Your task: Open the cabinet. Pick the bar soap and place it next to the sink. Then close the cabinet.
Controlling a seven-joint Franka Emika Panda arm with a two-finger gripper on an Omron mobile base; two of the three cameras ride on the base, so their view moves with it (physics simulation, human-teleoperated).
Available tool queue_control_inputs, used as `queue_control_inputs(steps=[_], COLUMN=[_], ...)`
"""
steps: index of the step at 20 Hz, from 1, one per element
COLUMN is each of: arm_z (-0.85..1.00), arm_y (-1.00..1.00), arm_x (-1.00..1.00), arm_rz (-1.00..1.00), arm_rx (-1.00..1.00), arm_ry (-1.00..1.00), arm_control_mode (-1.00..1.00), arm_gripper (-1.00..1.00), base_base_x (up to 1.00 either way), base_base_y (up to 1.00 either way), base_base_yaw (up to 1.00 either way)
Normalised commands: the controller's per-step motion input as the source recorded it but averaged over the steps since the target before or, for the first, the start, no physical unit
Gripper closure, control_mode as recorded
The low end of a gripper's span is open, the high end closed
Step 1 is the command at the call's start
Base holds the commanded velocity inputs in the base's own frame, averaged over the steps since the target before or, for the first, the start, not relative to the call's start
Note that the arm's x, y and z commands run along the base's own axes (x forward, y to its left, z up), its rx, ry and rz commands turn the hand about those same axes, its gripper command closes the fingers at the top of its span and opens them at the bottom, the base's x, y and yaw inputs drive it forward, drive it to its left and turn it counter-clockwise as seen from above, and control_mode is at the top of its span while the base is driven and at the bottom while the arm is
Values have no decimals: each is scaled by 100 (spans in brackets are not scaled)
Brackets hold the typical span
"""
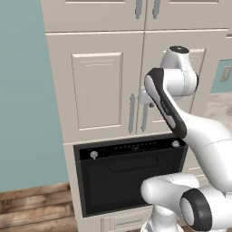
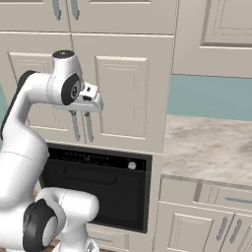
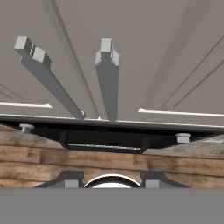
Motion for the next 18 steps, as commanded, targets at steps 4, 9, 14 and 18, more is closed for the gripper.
queue_control_inputs(steps=[4,9,14,18], arm_z=[-6,-24,-31,-9], arm_y=[-1,0,0,0], arm_x=[-10,-3,6,20], arm_rz=[0,0,-1,0], arm_rx=[1,0,1,5], arm_ry=[-4,-24,-28,-14], arm_control_mode=[-100,-100,-100,-100], arm_gripper=[-100,-100,-100,-100], base_base_x=[0,0,0,0], base_base_y=[0,0,0,0], base_base_yaw=[0,0,0,0])
